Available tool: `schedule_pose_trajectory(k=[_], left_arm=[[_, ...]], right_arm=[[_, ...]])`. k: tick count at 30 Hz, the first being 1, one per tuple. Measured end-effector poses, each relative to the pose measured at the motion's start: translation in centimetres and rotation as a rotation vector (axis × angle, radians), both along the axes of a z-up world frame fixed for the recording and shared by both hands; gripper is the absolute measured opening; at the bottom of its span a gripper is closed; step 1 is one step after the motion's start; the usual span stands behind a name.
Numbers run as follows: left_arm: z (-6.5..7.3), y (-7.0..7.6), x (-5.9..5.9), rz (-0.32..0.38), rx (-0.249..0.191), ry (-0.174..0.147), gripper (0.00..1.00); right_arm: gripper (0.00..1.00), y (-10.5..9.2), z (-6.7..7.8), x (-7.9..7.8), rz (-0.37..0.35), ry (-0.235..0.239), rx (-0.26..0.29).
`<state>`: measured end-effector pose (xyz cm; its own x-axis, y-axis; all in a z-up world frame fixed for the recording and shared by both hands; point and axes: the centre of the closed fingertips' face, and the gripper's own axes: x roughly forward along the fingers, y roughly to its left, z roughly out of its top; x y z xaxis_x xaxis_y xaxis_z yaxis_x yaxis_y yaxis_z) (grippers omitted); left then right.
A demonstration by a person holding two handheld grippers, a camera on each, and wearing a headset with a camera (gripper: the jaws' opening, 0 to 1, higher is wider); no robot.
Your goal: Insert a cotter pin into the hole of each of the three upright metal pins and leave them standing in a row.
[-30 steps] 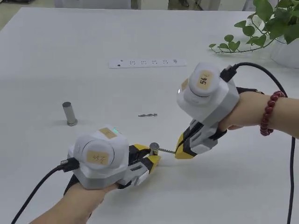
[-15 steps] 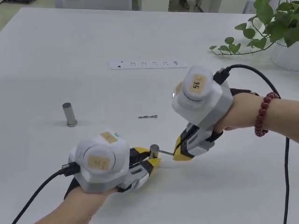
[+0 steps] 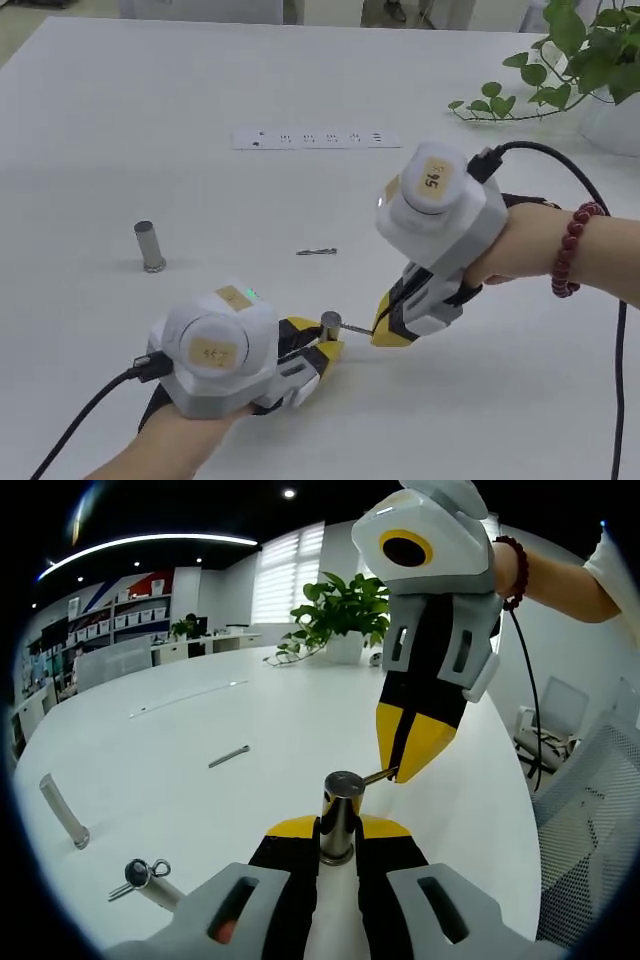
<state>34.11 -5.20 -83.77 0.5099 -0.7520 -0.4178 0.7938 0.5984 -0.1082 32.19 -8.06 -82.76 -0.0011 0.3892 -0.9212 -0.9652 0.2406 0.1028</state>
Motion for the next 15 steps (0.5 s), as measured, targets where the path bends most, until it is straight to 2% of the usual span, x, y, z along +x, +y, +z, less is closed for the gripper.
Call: schedule_pose_trajectory(k=[10,15], left_arm=[[0.0,0.02,-0.02,-0.003,0.001,-0.002,0.12],[0.01,0.03,-0.03,-0.006,0.006,-0.007,0.11]], right_arm=[[0.03,-0.49,0.01,-0.19,-0.004,0.004,-0.022],[0.03,-0.26,0.19,-0.17,0.031,-0.013,-0.051]])
